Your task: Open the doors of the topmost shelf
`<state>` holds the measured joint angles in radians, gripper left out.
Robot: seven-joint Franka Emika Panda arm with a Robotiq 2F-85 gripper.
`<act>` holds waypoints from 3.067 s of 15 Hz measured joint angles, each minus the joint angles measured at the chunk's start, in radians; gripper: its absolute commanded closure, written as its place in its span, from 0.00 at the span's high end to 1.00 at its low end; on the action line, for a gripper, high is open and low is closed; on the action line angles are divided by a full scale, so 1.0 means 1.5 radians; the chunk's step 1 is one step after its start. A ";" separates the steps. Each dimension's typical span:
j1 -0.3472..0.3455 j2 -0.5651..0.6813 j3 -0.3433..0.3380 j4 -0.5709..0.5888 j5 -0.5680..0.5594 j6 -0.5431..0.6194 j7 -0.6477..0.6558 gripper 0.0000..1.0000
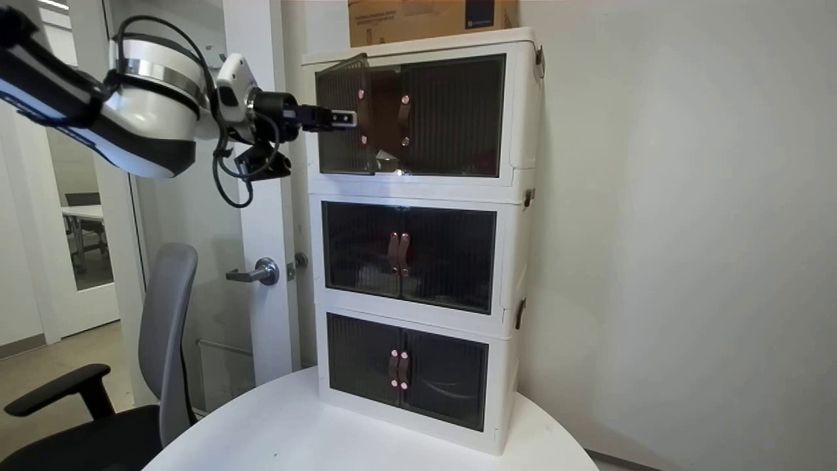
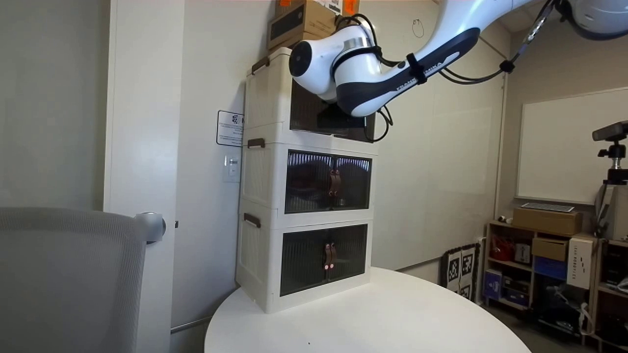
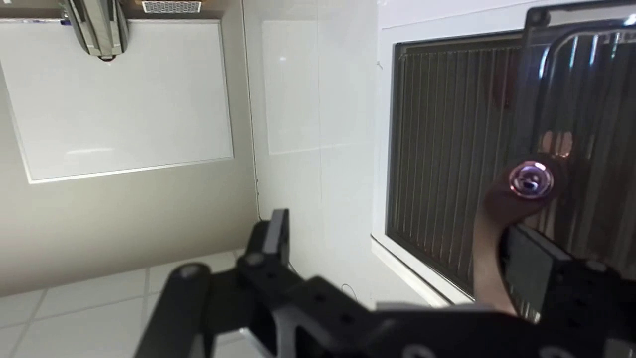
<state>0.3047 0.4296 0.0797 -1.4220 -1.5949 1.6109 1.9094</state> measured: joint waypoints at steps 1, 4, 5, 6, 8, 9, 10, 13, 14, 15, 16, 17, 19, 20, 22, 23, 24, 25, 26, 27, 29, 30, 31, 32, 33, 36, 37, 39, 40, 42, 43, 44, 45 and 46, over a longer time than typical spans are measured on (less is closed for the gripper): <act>-0.001 -0.014 0.007 -0.019 0.002 0.000 0.000 1.00; -0.003 -0.050 0.026 -0.065 0.006 0.003 0.012 1.00; -0.005 -0.060 0.032 -0.079 0.006 0.012 0.023 1.00; -0.008 -0.069 0.038 -0.094 0.006 0.029 0.035 1.00; -0.015 -0.091 0.051 -0.133 0.008 0.097 0.053 1.00; -0.018 -0.102 0.059 -0.156 0.009 0.134 0.062 1.00; -0.020 -0.112 0.065 -0.178 0.010 0.168 0.069 1.00; -0.026 -0.147 0.080 -0.243 0.013 0.278 0.077 1.00; -0.028 -0.159 0.083 -0.262 0.017 0.318 0.077 1.00; -0.032 -0.172 0.084 -0.279 0.026 0.361 0.075 1.00; -0.038 -0.185 0.084 -0.296 0.040 0.406 0.069 1.00; -0.046 -0.198 0.084 -0.311 0.056 0.452 0.058 1.00; -0.069 -0.226 0.079 -0.337 0.099 0.554 0.017 1.00; -0.082 -0.238 0.073 -0.349 0.128 0.606 -0.016 1.00; -0.112 -0.261 0.054 -0.369 0.212 0.714 -0.108 1.00; -0.126 -0.269 0.042 -0.381 0.260 0.767 -0.163 1.00; -0.140 -0.273 0.029 -0.396 0.311 0.818 -0.219 1.00; -0.150 -0.275 0.018 -0.413 0.361 0.863 -0.273 1.00; -0.159 -0.273 0.009 -0.432 0.410 0.902 -0.325 1.00; -0.164 -0.269 0.004 -0.451 0.464 0.933 -0.378 1.00; -0.166 -0.253 0.003 -0.482 0.572 0.971 -0.481 1.00; -0.174 -0.241 0.020 -0.492 0.626 0.978 -0.530 1.00; -0.195 -0.229 0.057 -0.498 0.682 0.978 -0.578 1.00; -0.223 -0.216 0.104 -0.498 0.737 0.974 -0.624 1.00; -0.257 -0.202 0.161 -0.495 0.796 0.962 -0.674 1.00; -0.358 -0.162 0.319 -0.447 0.962 0.856 -0.821 1.00; -0.390 -0.159 0.353 -0.429 1.004 0.800 -0.870 1.00; -0.406 -0.176 0.333 -0.403 1.057 0.690 -0.970 1.00; -0.386 -0.191 0.284 -0.389 1.066 0.642 -1.016 1.00; -0.347 -0.224 0.189 -0.353 1.065 0.557 -1.109 1.00; -0.333 -0.242 0.150 -0.336 1.064 0.519 -1.156 1.00; -0.324 -0.260 0.115 -0.320 1.061 0.484 -1.203 1.00; -0.316 -0.277 0.085 -0.304 1.060 0.455 -1.253 1.00; -0.309 -0.294 0.060 -0.291 1.059 0.433 -1.300 1.00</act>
<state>-0.1589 -0.0116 0.1695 -1.8593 -0.0059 2.2599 -0.0412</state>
